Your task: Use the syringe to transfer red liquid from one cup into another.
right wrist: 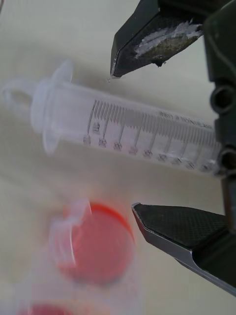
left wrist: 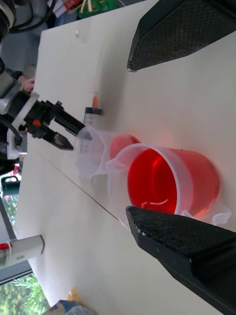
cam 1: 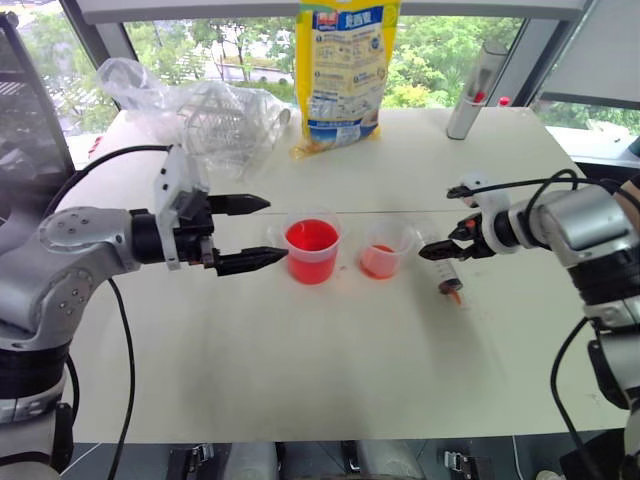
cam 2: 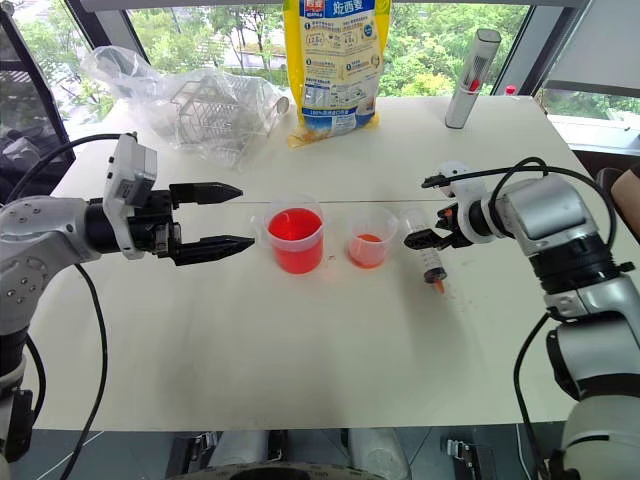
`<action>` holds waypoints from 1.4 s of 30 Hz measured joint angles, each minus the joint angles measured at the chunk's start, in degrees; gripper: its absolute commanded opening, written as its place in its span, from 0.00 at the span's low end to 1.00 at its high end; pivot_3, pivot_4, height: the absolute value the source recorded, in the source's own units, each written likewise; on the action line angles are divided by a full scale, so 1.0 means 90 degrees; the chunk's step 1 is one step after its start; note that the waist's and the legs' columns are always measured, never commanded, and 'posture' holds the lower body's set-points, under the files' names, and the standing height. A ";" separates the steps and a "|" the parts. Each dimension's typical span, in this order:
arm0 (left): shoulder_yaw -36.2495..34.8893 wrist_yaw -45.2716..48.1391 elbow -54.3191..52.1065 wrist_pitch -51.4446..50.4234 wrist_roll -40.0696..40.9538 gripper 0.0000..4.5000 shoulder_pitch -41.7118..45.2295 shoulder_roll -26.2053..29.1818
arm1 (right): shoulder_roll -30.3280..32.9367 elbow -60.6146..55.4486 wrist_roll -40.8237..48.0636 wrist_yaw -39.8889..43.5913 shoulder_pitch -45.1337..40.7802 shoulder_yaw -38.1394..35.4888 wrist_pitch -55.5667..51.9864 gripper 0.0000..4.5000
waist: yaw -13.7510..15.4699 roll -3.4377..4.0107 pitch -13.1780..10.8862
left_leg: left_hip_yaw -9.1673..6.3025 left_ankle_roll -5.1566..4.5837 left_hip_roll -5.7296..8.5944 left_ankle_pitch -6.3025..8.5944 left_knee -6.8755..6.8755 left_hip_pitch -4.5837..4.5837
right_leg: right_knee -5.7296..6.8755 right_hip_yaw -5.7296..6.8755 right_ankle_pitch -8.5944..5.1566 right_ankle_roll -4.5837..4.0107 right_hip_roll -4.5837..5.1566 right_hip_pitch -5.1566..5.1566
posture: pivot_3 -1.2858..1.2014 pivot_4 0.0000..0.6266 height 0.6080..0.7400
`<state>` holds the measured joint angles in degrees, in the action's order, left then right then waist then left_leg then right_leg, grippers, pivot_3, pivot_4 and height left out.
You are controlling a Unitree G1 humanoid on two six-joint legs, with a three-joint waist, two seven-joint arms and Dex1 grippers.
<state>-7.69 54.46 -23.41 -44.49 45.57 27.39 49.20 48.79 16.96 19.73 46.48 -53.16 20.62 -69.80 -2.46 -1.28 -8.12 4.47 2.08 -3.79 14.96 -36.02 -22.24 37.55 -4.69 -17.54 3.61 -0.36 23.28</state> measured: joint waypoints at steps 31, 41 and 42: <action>0.0002 -0.0165 0.0102 0.0118 -0.0100 1.00 0.0178 0.0013 | -0.0342 -0.1144 -0.1087 -0.0388 0.0405 -0.1729 0.0793 0.31 | -0.0019 0.0004 0.0003 | 0.0001 0.0000 0.0010 0.0000 -0.0006 -0.0003 | 0.0008 0.0010 0.0003 0.0003 -0.0009 0.0003 | 0.52 0.24 1.00; 0.0059 0.0366 0.1014 0.0305 -0.0370 1.00 0.1283 0.0040 | -0.2670 -0.3343 0.0662 -0.0865 0.0675 -0.3569 0.2937 0.31 | -0.0023 0.0005 0.0004 | -0.0005 0.0001 0.0000 -0.0001 -0.0009 0.0008 | 0.0045 0.0010 0.0002 0.0002 -0.0035 0.0005 | 0.52 0.24 1.00; 0.0061 0.0427 0.1114 0.0313 -0.0402 1.00 0.1401 0.0042 | -0.2967 -0.3428 0.0863 -0.0866 0.0675 -0.3542 0.3067 0.31 | -0.0016 0.0005 0.0004 | -0.0005 0.0002 0.0000 -0.0001 -0.0011 0.0008 | 0.0047 0.0011 0.0002 0.0001 -0.0034 0.0005 | 0.52 0.24 1.00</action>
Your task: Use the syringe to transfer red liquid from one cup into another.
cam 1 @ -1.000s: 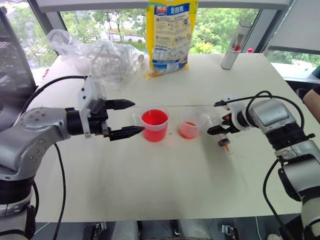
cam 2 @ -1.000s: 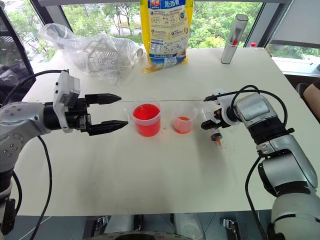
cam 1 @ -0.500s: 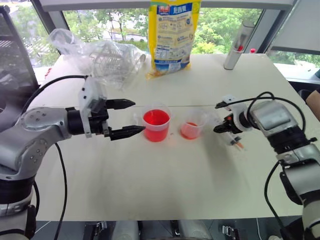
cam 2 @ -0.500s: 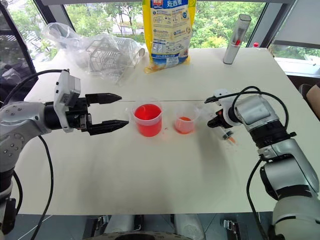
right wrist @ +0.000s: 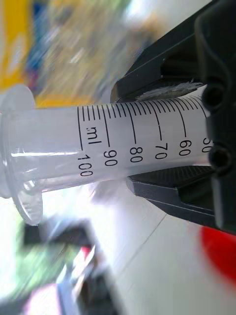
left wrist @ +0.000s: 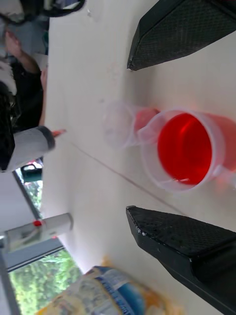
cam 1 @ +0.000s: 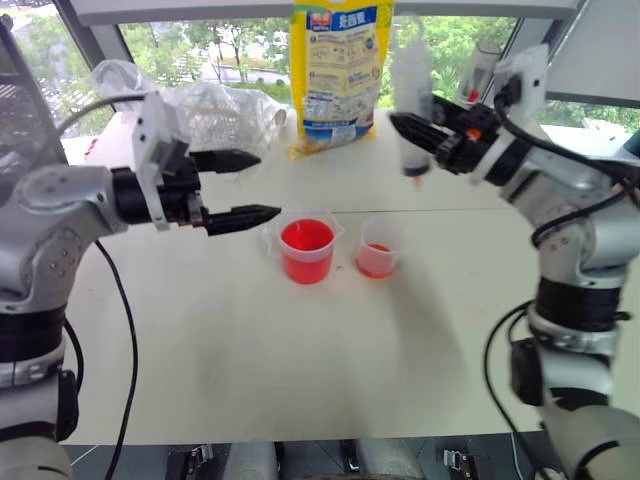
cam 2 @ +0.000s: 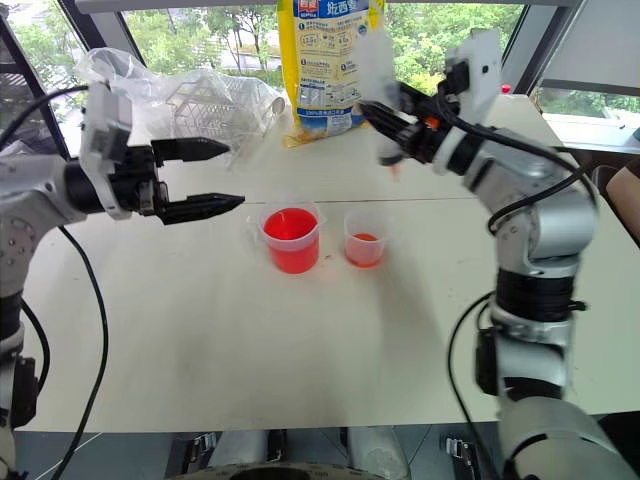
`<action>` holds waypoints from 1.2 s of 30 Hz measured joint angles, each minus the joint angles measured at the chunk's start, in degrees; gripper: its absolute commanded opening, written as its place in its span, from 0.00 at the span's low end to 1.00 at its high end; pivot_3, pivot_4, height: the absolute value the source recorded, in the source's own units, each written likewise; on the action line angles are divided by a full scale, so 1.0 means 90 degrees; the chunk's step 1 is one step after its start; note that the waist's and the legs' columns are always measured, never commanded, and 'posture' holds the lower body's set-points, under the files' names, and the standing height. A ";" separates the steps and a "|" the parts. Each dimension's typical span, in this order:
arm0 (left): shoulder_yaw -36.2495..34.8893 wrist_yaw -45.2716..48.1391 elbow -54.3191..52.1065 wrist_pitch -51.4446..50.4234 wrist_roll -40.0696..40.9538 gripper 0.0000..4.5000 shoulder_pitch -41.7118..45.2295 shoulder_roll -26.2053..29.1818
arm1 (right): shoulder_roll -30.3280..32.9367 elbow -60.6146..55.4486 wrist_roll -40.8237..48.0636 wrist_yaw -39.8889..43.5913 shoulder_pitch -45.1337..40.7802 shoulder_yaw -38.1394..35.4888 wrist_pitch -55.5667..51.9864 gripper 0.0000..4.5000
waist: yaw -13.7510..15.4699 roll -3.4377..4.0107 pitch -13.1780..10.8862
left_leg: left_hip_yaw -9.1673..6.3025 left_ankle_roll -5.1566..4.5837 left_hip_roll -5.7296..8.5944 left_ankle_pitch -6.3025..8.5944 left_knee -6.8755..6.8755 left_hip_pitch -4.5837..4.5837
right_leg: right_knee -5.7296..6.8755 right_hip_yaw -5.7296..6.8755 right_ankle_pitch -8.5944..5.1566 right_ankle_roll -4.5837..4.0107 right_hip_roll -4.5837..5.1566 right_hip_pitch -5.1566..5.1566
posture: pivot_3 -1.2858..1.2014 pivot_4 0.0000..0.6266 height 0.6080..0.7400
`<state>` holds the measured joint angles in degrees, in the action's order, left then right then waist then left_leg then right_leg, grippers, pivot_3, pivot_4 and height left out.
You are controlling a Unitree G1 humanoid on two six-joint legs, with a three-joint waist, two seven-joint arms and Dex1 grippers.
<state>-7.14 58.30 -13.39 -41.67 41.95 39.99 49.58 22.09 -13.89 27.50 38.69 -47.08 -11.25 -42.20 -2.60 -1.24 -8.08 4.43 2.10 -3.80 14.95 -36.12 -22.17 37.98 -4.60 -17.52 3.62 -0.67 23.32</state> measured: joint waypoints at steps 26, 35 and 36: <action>0.0311 -0.0047 0.0540 0.0027 -0.0298 1.00 0.0431 -0.0635 | -0.2140 0.2882 -0.0995 0.0267 0.1486 0.1759 0.4289 0.31 | 0.0001 -0.0006 0.0004 | 0.0001 0.0004 0.0004 -0.0002 -0.0008 0.0002 | 0.0010 0.0003 0.0000 0.0000 0.0025 -0.0002 | 0.52 0.24 1.00; 0.0572 -0.0118 0.1311 0.0503 -0.0859 1.00 0.0997 -0.1110 | -0.2123 0.2922 -0.1150 0.0240 0.1516 0.1818 0.4486 0.31 | -0.0008 -0.0006 0.0004 | 0.0002 0.0005 0.0006 -0.0003 -0.0008 0.0009 | 0.0014 0.0003 0.0000 0.0000 0.0020 -0.0004 | 0.52 0.24 1.00; 0.0603 -0.0117 0.1379 0.0509 -0.0867 1.00 0.1030 -0.1155 | -0.2122 0.2922 -0.1155 0.0240 0.1516 0.1822 0.4490 0.31 | -0.0008 -0.0006 0.0004 | 0.0002 0.0005 0.0005 -0.0003 -0.0008 0.0009 | 0.0014 0.0002 0.0000 0.0000 0.0022 -0.0004 | 0.52 0.24 1.00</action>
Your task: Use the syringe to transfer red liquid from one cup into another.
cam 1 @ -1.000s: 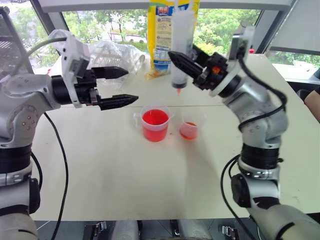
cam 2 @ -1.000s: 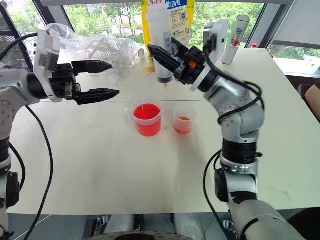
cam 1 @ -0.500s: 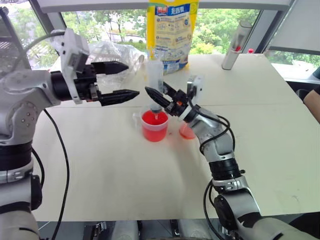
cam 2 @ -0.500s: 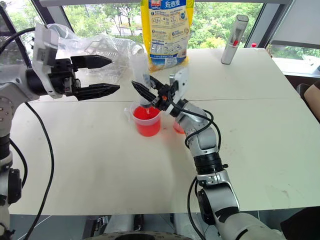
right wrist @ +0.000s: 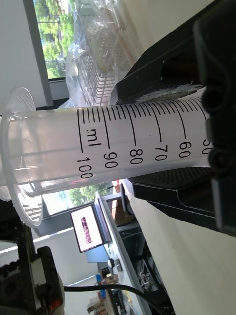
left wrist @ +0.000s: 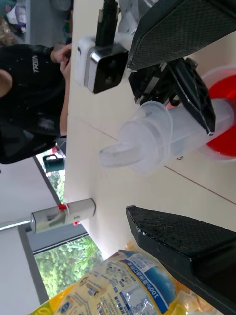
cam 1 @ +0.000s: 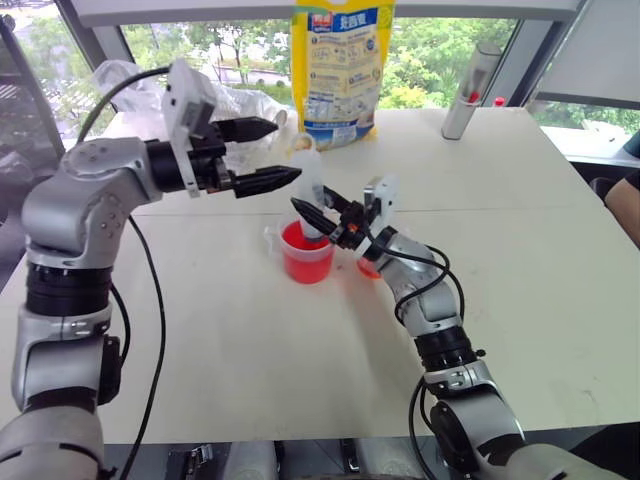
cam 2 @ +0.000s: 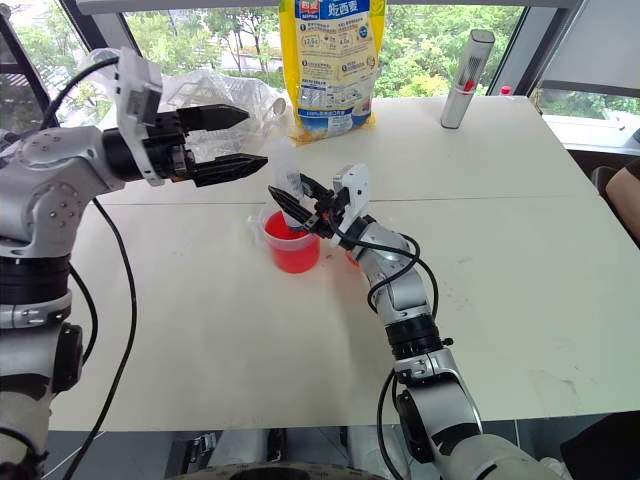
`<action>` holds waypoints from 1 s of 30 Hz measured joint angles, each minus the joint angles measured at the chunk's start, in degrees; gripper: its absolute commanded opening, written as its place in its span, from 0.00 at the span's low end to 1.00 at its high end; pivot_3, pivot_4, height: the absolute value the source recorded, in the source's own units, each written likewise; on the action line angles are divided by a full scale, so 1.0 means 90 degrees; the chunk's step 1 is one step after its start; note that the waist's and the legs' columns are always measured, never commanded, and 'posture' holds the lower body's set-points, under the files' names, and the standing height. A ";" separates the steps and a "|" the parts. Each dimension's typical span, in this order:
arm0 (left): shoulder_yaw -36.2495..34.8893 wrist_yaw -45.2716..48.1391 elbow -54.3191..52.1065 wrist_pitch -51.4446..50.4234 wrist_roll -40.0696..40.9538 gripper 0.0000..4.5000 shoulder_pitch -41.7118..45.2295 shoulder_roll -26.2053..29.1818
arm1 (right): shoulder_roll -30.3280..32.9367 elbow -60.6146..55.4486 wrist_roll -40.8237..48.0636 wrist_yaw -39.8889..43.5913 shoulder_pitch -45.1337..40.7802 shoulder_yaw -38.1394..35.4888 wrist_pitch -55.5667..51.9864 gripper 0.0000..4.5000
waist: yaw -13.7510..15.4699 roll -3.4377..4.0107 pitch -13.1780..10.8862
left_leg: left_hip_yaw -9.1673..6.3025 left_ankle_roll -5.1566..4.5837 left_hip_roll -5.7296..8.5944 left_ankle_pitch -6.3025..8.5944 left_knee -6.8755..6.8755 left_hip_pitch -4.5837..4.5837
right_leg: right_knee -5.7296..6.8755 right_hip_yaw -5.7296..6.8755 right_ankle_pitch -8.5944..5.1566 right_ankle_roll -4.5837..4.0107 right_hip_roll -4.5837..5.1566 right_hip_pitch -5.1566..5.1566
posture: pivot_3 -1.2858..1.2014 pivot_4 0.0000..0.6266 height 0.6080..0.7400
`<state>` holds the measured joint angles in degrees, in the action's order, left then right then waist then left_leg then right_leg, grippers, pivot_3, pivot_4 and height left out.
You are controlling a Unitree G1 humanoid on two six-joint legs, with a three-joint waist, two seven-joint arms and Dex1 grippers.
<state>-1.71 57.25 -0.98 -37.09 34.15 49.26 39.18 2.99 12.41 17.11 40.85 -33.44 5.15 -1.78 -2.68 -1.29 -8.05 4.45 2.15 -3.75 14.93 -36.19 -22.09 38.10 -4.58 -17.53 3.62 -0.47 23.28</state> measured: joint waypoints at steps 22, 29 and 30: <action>0.0115 0.0024 0.0782 0.0020 -0.0246 0.04 0.0418 -0.0691 | 0.0045 -0.0003 -0.0135 -0.0004 0.0000 0.0131 0.0100 0.31 | -0.0004 0.0000 0.0001 | -0.0001 0.0001 -0.0001 0.0000 -0.0001 0.0005 | 0.0001 0.0000 0.0000 0.0000 0.0002 -0.0005 | 0.52 0.24 1.00; 0.0112 0.0060 0.0758 -0.0023 -0.0210 0.02 0.0410 -0.0762 | 0.0066 -0.0003 -0.0143 -0.0005 0.0000 0.0145 0.0101 0.31 | -0.0001 0.0000 0.0001 | -0.0003 0.0001 -0.0001 0.0000 -0.0001 0.0007 | 0.0001 -0.0001 0.0000 0.0000 0.0002 -0.0008 | 0.52 0.24 1.00; 0.0112 0.0055 0.0758 -0.0026 -0.0209 0.02 0.0411 -0.0764 | 0.0068 -0.0003 -0.0144 -0.0003 0.0000 0.0148 0.0101 0.31 | -0.0002 0.0000 0.0001 | -0.0002 0.0001 -0.0001 0.0000 -0.0001 0.0007 | 0.0002 -0.0001 0.0000 0.0000 0.0003 -0.0009 | 0.52 0.24 1.00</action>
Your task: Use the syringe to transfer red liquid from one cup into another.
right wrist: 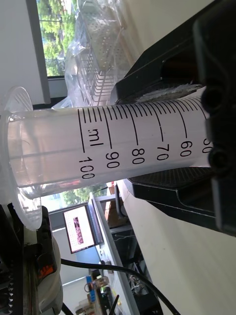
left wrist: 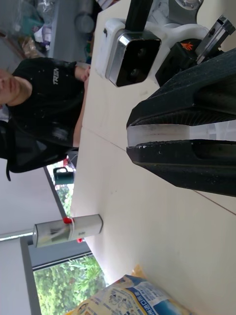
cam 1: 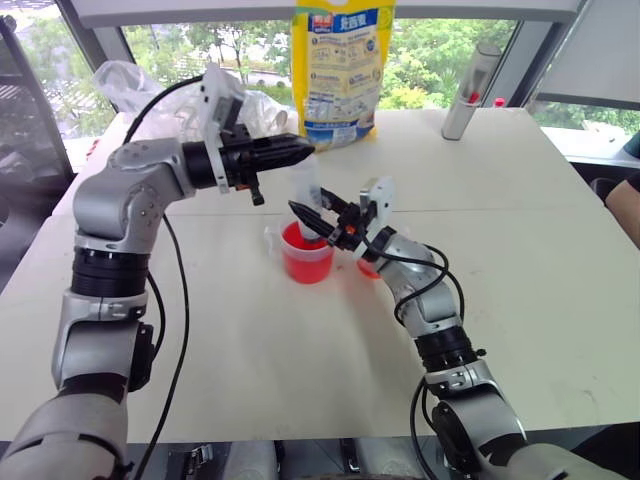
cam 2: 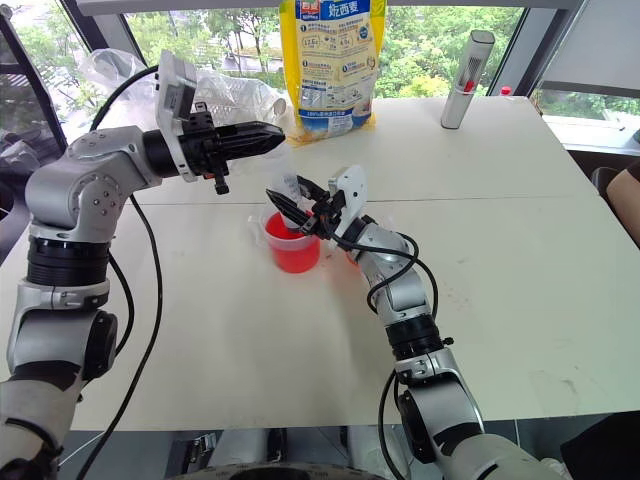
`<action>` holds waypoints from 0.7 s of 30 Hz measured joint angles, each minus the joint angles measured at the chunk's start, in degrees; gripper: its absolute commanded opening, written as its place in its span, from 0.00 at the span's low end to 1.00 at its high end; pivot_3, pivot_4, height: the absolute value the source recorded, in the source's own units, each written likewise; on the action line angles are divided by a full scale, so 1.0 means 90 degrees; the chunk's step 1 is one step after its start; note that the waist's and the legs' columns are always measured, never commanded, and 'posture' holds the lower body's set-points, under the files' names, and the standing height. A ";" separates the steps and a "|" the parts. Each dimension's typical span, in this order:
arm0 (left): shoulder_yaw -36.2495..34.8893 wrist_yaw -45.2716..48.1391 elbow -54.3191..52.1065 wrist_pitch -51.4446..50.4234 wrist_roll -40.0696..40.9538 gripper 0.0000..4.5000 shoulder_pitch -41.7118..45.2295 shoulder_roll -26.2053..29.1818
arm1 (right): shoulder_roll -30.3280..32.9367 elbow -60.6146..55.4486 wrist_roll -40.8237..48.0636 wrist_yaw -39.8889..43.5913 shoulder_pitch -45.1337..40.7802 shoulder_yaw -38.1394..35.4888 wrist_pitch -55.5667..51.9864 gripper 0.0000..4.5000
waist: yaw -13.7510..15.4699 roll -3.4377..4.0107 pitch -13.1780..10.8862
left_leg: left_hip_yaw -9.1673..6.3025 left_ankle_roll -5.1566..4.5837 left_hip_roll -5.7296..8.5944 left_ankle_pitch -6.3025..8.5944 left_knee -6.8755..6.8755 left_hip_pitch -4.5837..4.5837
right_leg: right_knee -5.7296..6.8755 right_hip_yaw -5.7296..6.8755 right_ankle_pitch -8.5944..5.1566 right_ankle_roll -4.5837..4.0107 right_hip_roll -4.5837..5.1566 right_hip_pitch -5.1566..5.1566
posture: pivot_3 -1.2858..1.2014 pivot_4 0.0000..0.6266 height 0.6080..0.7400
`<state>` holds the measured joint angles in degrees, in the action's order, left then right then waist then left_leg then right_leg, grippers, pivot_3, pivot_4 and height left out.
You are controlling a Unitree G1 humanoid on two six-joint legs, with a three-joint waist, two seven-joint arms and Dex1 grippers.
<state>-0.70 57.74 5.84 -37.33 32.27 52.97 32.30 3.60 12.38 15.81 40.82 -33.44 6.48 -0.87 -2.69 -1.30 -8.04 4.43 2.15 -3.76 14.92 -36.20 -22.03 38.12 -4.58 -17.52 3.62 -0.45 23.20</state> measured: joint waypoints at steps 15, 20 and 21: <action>0.0015 0.0096 0.0224 -0.0129 -0.0004 0.02 0.0264 -0.0009 | 0.0164 -0.0249 0.0085 0.0061 0.0003 0.0004 -0.0371 0.31 | 0.0006 0.0000 0.0000 | 0.0000 0.0000 0.0002 0.0000 0.0001 -0.0002 | -0.0001 0.0001 0.0000 0.0000 -0.0001 0.0001 | 0.52 0.24 1.00; 0.0046 0.0112 0.0313 -0.0128 -0.0012 0.02 0.0377 -0.0010 | 0.0202 -0.0294 0.0090 0.0061 0.0008 -0.0005 -0.0435 0.31 | 0.0004 0.0000 0.0000 | 0.0000 0.0000 0.0002 0.0000 0.0001 -0.0002 | -0.0001 0.0001 0.0000 0.0000 -0.0001 0.0001 | 0.52 0.24 1.00; 0.0050 0.0114 0.0334 -0.0128 -0.0013 0.02 0.0395 -0.0010 | 0.0205 -0.0295 0.0090 0.0061 0.0011 -0.0005 -0.0445 0.31 | 0.0003 0.0000 0.0000 | 0.0000 0.0000 0.0002 0.0000 0.0001 -0.0002 | -0.0001 0.0001 0.0000 0.0000 -0.0002 0.0001 | 0.52 0.24 1.00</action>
<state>-0.25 58.77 8.85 -38.48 32.16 56.52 32.22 5.44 9.73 16.62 41.37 -33.35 6.43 -4.88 -2.66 -1.29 -8.04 4.42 2.15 -3.74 14.92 -36.19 -22.04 38.11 -4.57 -17.52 3.62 -0.46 23.21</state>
